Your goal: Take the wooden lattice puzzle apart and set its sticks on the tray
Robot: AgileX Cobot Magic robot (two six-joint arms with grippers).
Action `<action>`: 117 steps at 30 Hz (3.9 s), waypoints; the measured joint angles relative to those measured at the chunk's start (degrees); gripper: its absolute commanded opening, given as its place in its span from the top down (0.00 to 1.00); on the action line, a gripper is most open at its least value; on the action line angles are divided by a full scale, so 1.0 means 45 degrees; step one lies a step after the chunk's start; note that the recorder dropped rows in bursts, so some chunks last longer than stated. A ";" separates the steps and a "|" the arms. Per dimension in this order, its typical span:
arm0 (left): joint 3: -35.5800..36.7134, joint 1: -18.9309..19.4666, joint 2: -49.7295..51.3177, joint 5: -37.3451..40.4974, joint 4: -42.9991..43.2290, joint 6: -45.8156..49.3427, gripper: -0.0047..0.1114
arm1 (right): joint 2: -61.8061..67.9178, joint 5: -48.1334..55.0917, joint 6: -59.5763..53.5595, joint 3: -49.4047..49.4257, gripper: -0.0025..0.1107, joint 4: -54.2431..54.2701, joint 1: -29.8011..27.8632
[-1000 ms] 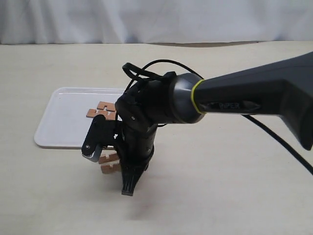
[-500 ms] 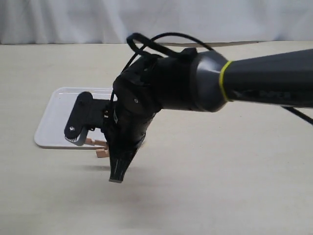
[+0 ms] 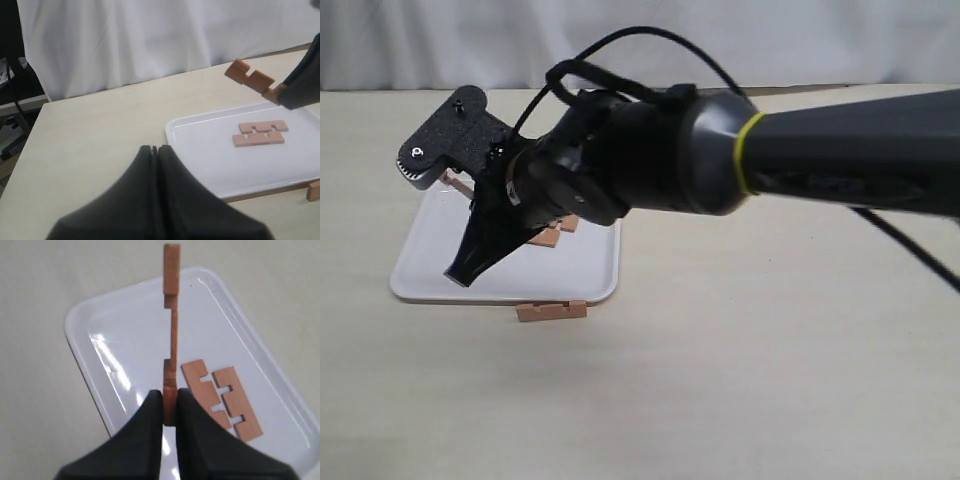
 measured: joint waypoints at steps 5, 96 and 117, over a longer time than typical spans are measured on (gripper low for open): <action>0.0000 0.0000 0.0000 0.0000 0.0000 0.0000 0.96 | 0.1943 0.1169 0.1211 -0.1901 0.94 0.0451 0.0000; 0.0000 0.0000 0.0000 0.0000 0.0000 0.0000 0.96 | 0.2914 0.2877 0.1322 -0.0640 0.61 -0.5565 0.0000; 0.0000 0.0000 0.0000 0.0000 0.0000 0.0000 0.96 | -0.1549 0.4097 0.1453 0.0894 0.94 -0.0296 -0.0026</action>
